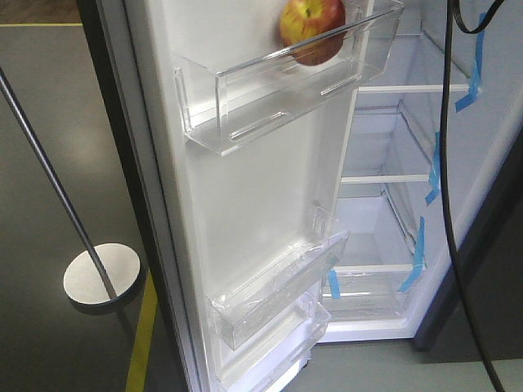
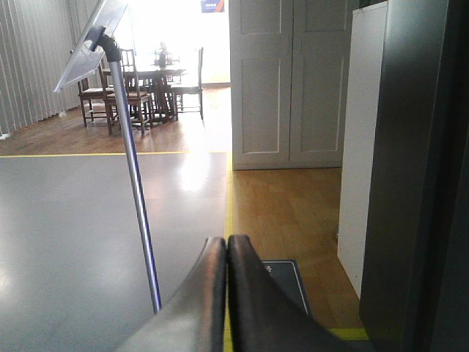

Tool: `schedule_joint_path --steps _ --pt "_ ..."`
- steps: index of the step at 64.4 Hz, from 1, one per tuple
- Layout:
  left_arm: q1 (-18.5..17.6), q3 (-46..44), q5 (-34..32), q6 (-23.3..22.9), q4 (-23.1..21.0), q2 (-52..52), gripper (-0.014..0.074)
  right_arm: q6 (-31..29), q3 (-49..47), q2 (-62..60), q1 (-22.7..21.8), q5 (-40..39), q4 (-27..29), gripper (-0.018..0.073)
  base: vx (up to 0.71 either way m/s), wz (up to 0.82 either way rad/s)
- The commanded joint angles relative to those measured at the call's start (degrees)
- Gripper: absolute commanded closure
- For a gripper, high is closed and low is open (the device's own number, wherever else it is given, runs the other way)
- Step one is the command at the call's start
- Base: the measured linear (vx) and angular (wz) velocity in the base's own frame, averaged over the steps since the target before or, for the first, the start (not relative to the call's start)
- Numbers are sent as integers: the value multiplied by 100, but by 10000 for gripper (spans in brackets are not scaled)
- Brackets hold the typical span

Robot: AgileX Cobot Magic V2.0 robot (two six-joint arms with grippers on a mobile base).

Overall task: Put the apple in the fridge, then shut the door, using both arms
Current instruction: 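Lower the apple into the upper door bin and open the right gripper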

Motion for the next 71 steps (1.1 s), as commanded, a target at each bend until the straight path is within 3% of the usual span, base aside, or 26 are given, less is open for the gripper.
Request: schedule_joint_path --steps 1,12,16,30,57,65,71 --pt "-53 -99 -415 4 -26 -84 603 28 -186 -313 -4 -251 332 -59 0 0" --pt "-53 -99 -415 4 -26 -84 603 132 -186 -504 -4 -146 554 50 0 0" --pt "-53 -99 -415 4 -26 -84 603 318 -186 -656 -17 -144 591 136 0 0" --pt "-53 -99 -415 4 -26 -84 603 484 -186 -1215 -17 -47 79 575 0 0" --pt "-53 -99 -415 4 -26 -84 603 1352 -132 -2386 -17 879 -1493 564 0 0" --pt "-53 -99 -415 4 -26 -84 603 1390 553 -2787 -17 615 -1533 564 0 0" --pt "-53 -99 -415 -7 -95 -84 603 1266 1607 -3251 -17 259 -1519 564 0 0"
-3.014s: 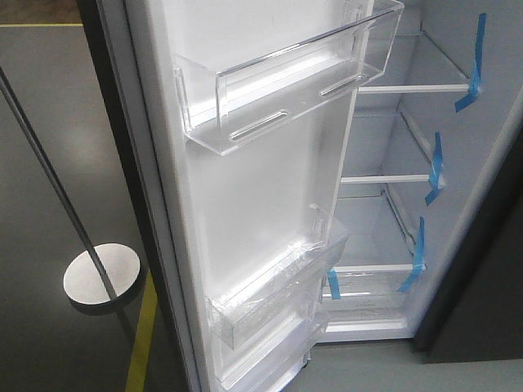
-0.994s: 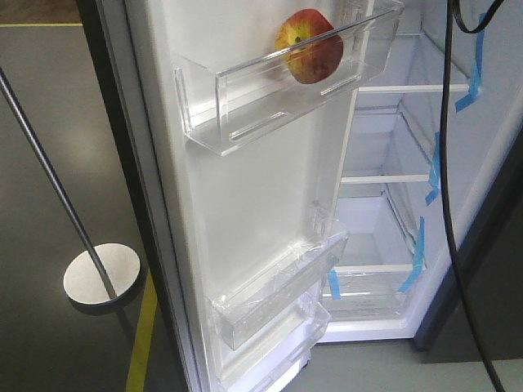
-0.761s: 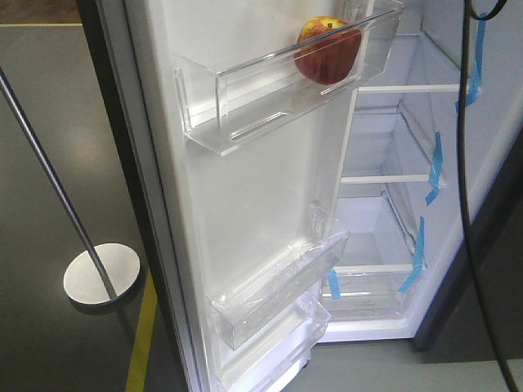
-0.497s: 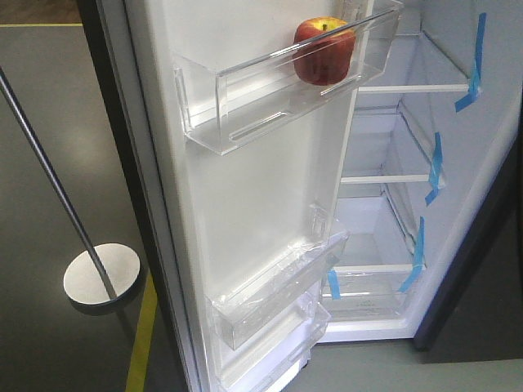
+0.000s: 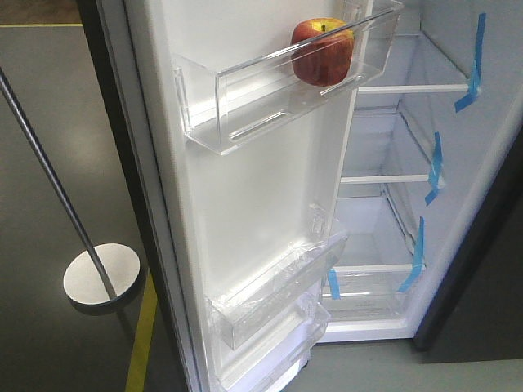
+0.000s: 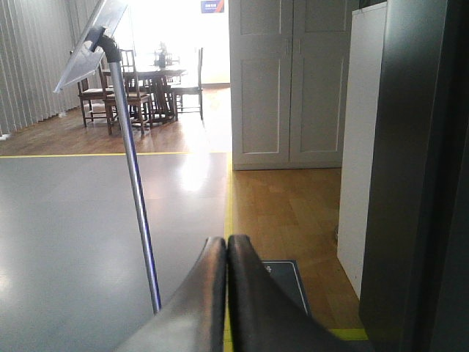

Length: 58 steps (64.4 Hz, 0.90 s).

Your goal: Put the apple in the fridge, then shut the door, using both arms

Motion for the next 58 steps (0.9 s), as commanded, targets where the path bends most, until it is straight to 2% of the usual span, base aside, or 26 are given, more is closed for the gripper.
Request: schedule_joint_path --steps 1,10,29,41,48,58 --pt "-53 -99 -415 -24 -112 -84 603 -120 788 -520 -17 -644 145 564 0 0" --pt "-53 -99 -450 -64 -594 -84 603 -459 2554 -1586 -17 -1341 368 564 0 0" --pt "-53 -99 -460 -64 -2454 -84 603 -277 5893 -3994 -17 -2265 97 564 0 0" --pt "-53 -112 -460 -64 -3735 -84 603 182 7038 -5288 -17 -2333 4 564 0 0" --pt "-53 -140 -415 -64 -4588 -84 603 548 7337 -5790 -17 -2340 -48 564 0 0" --pt "-53 -140 -486 -64 -5926 -84 603 970 7575 -6107 -17 -2486 -463 564 0 0"
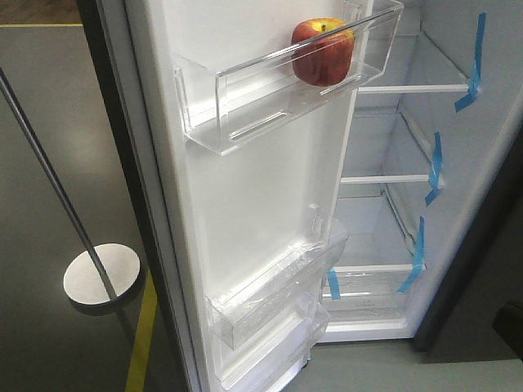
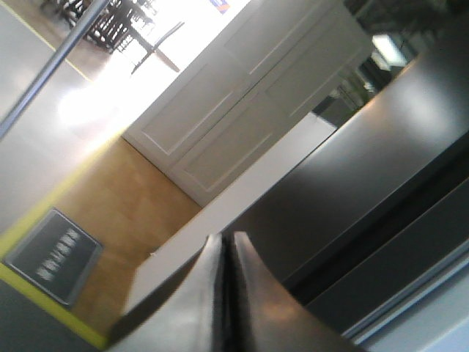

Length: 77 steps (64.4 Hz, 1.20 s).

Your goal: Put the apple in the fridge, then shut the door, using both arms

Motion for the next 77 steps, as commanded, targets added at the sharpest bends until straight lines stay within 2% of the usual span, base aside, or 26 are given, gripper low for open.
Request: schedule_joint_path --steps 1,8,15,18,26,33,44,55,62,67,77 --pt "-53 -140 -335 0 -971 -84 603 179 -33 -15 -17 -464 -33 564 0 0" --pt "-53 -154 -176 32 -2144 -84 603 172 -16 -15 -17 -425 84 564 0 0" --pt "-53 -206 317 39 -2926 -84 603 172 -16 -15 -17 -461 283 562 0 0" --pt "-53 -305 544 111 -3106 -84 603 168 -16 -15 -17 -525 341 562 0 0" --pt "-53 -915 860 561 -3146 -84 603 153 -16 -15 -17 -709 365 562 0 0" --pt "-53 -1729 819 1286 -3141 18 603 153 -16 -15 -17 -769 384 562 0 0" --pt "-53 -2883 1022 2059 -3141 717 599 153 -16 -15 -17 -757 390 562 0 0" --pt "-53 -3824 1327 2990 -3141 1918 587 153 -16 -15 -17 -714 390 562 0 0" --pt "-53 -4349 1595 3426 -3141 2921 566 147 -16 -15 -17 -631 390 562 0 0" --pt "-53 -4706 1856 3576 -3210 3692 541 147 -16 -15 -17 -596 390 562 0 0" --pt "-53 -5600 2845 3918 -3532 5152 471 152 -16 -15 -17 -536 390 562 0 0"
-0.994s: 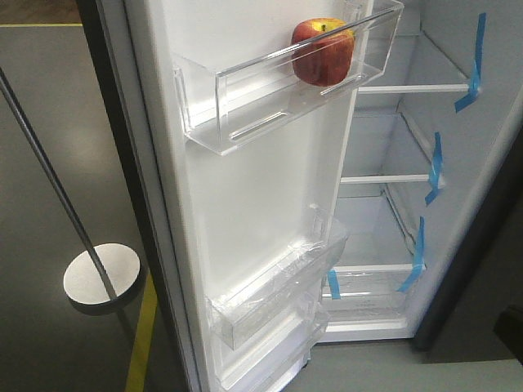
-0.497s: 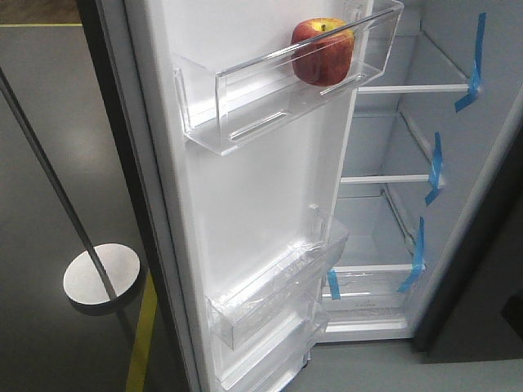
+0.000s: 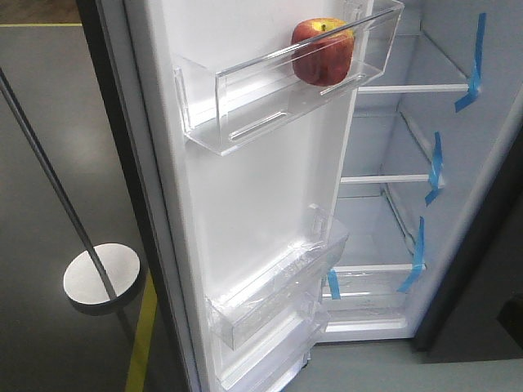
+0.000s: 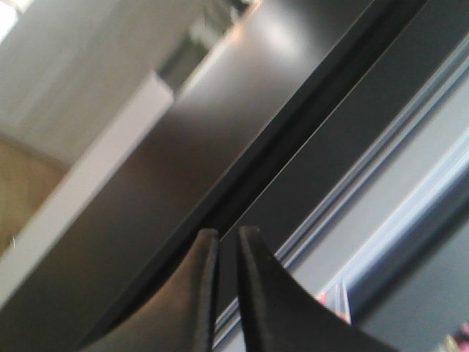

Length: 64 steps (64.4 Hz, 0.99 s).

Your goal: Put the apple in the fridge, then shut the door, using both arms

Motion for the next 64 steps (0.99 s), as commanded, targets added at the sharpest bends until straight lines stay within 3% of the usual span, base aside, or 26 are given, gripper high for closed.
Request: schedule_joint_path --steps 1,22,39,64 --pt "-53 -650 605 246 -405 774 465 -27 -133 70 -17 -234 156 562 0 0" --pt "-53 -2350 1186 361 -629 2892 358 -27 -133 70 -17 90 109 558 0 0" --pt "-53 -3148 1580 367 -1488 3884 337 -32 -133 70 -17 133 109 555 0 0" --pt "-170 -3959 3130 210 -1505 4838 337 -27 -133 70 -17 155 120 555 0 0"
